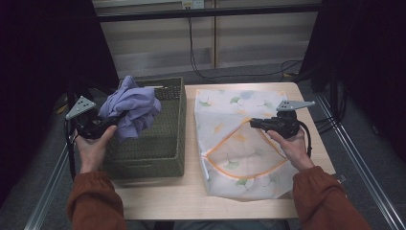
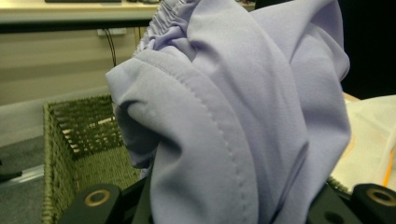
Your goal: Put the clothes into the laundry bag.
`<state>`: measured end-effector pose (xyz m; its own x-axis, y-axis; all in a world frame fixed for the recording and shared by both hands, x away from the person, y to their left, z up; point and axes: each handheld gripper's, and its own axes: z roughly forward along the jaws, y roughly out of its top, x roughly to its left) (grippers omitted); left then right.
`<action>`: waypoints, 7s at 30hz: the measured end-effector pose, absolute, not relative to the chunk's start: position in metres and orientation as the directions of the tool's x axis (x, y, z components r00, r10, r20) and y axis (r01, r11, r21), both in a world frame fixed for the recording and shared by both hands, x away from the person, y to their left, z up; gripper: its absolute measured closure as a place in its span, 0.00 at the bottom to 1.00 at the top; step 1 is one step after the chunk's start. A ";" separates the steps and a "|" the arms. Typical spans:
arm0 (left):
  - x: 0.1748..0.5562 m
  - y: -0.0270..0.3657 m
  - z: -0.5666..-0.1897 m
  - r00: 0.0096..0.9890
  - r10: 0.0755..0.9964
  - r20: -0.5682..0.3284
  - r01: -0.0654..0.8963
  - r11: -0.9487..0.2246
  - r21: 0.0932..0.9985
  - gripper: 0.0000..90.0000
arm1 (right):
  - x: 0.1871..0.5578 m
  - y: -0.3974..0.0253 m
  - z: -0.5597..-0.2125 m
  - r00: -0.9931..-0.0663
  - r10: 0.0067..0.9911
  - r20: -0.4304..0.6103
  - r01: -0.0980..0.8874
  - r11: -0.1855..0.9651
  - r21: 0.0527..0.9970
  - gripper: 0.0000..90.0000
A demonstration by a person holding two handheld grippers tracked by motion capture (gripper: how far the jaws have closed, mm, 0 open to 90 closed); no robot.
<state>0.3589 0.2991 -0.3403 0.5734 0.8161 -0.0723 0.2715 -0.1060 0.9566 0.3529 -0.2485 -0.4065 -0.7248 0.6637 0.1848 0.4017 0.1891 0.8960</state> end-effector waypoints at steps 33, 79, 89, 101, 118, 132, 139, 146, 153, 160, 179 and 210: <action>0.323 0.295 -0.292 0.611 0.791 -0.026 0.127 -0.065 0.990 0.84 | 0.351 -0.246 -0.406 -0.732 0.657 0.179 0.399 0.202 0.894 0.98; 0.288 0.214 -0.257 0.771 0.628 0.107 -0.024 -0.139 0.990 0.83 | 0.352 -0.245 -0.404 -0.744 0.645 0.176 0.396 0.214 0.893 0.99; 0.286 0.194 -0.259 0.796 0.596 0.111 -0.015 -0.163 0.987 0.83 | 0.352 -0.244 -0.405 -0.746 0.644 0.172 0.394 0.218 0.893 0.98; 0.289 0.172 -0.268 0.823 0.559 0.101 0.006 -0.187 0.982 0.83 | 0.352 -0.242 -0.406 -0.745 0.643 0.178 0.399 0.215 0.891 0.98; 0.286 0.143 -0.273 0.867 0.490 0.088 0.007 -0.189 0.982 0.83 | 0.351 -0.241 -0.405 -0.750 0.637 0.179 0.394 0.213 0.894 0.98; 0.287 0.109 -0.288 0.902 0.425 0.080 0.026 -0.238 0.971 0.83 | 0.351 -0.240 -0.404 -0.750 0.637 0.177 0.391 0.211 0.896 0.98; 0.287 0.102 -0.291 0.912 0.406 0.067 0.034 -0.237 0.971 0.83 | 0.350 -0.239 -0.401 -0.744 0.647 0.166 0.383 0.209 0.900 0.99; 0.285 0.095 -0.294 0.922 0.383 0.056 0.039 -0.236 0.971 0.83 | 0.354 -0.238 -0.399 -0.737 0.654 0.170 0.381 0.195 0.904 0.99; 0.282 0.082 -0.299 0.936 0.346 0.061 0.036 -0.267 0.963 0.83 | 0.357 -0.237 -0.400 -0.733 0.657 0.174 0.383 0.187 0.904 0.99; 0.282 0.070 -0.310 0.948 0.315 0.047 0.049 -0.291 0.956 0.83 | 0.356 -0.240 -0.399 -0.736 0.652 0.181 0.382 0.179 0.907 0.99; 0.298 0.047 -0.355 0.953 0.304 0.009 0.107 -0.363 0.926 0.83 | 0.355 -0.241 -0.398 -0.745 0.643 0.175 0.374 0.186 0.909 0.99; 0.314 0.029 -0.403 0.955 0.295 -0.027 0.172 -0.480 0.860 0.81 | 0.355 -0.237 -0.399 -0.754 0.632 0.180 0.385 0.203 0.900 0.99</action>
<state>0.3135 0.0285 -0.4032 0.9551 0.2952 -0.0266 0.1724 -0.4803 0.8600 0.3546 -0.2372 -0.3993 -0.7541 0.6315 0.1804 0.3850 0.2025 0.9004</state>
